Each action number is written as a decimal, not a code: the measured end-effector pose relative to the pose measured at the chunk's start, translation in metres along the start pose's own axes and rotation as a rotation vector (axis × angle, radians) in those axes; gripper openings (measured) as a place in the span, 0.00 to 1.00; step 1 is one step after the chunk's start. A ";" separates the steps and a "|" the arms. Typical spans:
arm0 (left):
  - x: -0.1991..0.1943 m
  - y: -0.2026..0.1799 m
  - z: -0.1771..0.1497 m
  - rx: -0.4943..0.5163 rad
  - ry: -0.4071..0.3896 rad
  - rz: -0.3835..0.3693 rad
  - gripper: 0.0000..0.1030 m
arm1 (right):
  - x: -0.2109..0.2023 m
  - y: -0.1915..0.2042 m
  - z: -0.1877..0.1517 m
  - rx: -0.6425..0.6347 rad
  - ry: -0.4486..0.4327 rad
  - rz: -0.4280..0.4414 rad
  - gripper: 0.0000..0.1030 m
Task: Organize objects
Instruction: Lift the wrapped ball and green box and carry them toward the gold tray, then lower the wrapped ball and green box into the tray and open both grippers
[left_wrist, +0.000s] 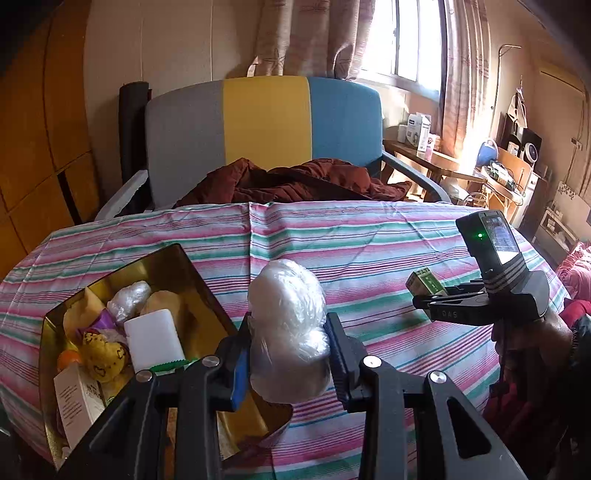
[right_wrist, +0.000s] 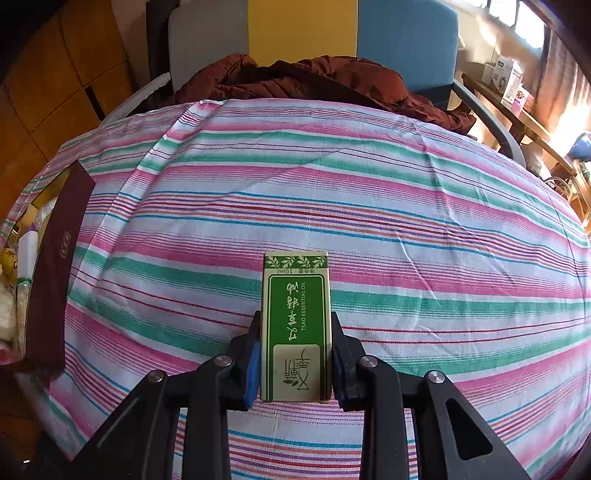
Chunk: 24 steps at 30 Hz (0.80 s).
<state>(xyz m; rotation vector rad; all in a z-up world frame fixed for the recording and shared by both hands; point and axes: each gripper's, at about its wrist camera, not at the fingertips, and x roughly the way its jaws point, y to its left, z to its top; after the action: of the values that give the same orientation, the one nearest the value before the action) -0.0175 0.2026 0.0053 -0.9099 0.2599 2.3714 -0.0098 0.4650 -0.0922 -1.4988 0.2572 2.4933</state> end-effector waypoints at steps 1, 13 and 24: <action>-0.001 0.004 -0.001 -0.003 0.001 0.004 0.35 | -0.002 0.002 0.001 -0.002 -0.002 0.005 0.29; -0.034 0.102 -0.036 -0.205 0.012 0.054 0.35 | -0.058 0.113 0.006 -0.071 -0.114 0.248 0.30; -0.066 0.193 -0.070 -0.450 -0.016 0.068 0.35 | -0.055 0.228 0.019 -0.223 -0.098 0.390 0.30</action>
<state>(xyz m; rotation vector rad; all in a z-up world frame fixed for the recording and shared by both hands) -0.0513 -0.0097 -0.0083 -1.0943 -0.2670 2.5470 -0.0642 0.2459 -0.0267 -1.5224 0.2864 2.9808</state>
